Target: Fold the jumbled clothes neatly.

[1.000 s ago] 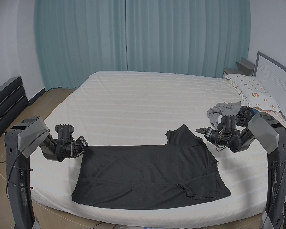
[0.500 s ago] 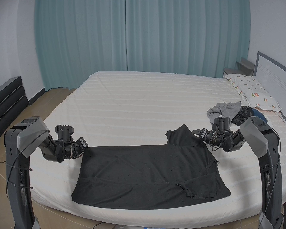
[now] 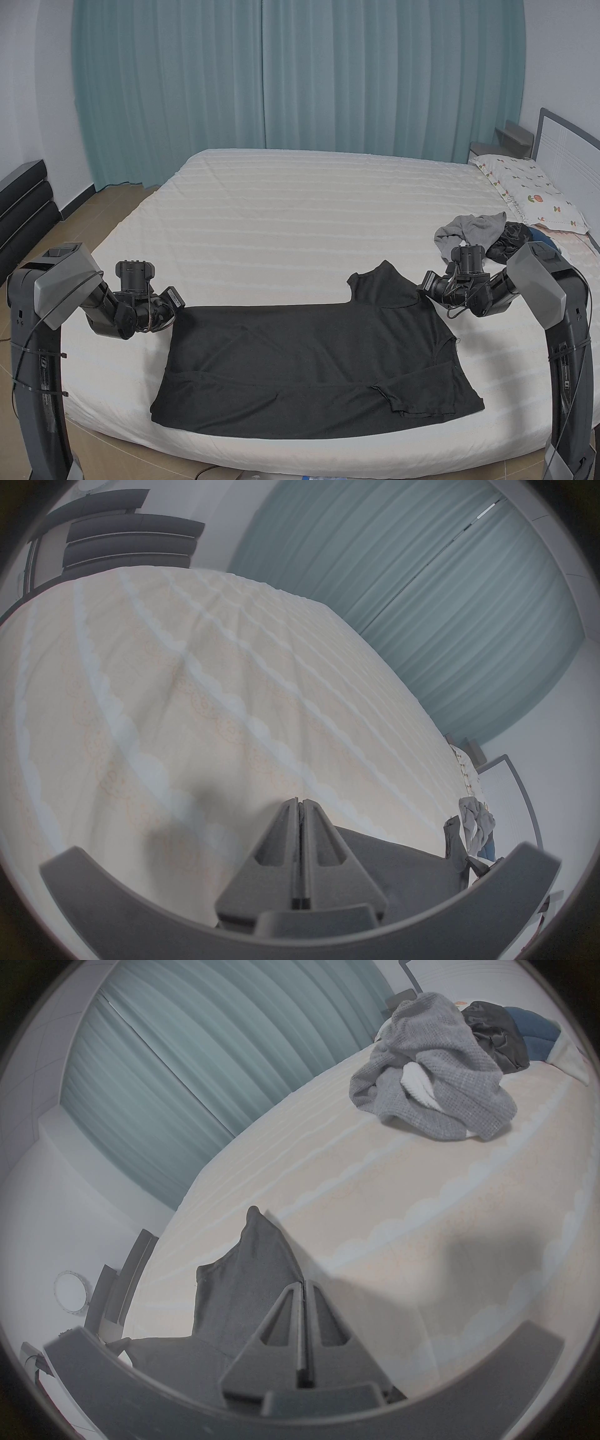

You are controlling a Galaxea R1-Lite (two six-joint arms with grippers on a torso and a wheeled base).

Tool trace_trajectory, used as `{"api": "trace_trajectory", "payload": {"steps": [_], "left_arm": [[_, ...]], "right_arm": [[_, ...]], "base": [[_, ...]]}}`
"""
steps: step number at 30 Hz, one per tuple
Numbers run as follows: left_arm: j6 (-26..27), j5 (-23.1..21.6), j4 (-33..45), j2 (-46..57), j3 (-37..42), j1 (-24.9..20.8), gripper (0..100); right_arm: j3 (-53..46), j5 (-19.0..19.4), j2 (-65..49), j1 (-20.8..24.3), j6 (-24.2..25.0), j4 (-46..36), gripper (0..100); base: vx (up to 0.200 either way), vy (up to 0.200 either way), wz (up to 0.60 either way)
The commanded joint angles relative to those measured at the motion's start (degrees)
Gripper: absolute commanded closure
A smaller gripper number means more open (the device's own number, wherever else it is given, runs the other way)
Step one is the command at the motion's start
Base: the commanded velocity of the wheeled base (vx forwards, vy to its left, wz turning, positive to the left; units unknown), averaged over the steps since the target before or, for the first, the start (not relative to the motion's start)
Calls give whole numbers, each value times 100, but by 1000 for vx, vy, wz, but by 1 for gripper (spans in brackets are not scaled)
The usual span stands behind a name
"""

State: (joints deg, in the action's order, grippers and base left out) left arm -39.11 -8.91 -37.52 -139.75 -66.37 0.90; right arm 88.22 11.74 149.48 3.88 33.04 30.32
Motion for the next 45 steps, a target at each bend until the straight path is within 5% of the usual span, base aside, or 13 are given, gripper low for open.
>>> {"api": "trace_trajectory", "payload": {"steps": [1, 31, 45], "left_arm": [[-9, -5, -9, 212, 133, -2, 100], [-18, 39, -27, 686, 458, 59, 100], [237, -137, -739, 985, 1266, 59, 100]], "right_arm": [[-51, 13, -209, -98, 19, 18, 100], [-1404, 382, -1079, -379, 54, 668, 100], [-2345, 1067, -1800, -555, 27, 695, 100]], "base": [[0, 0, 0], [0, 0, 0], [0, 0, 0]]}}
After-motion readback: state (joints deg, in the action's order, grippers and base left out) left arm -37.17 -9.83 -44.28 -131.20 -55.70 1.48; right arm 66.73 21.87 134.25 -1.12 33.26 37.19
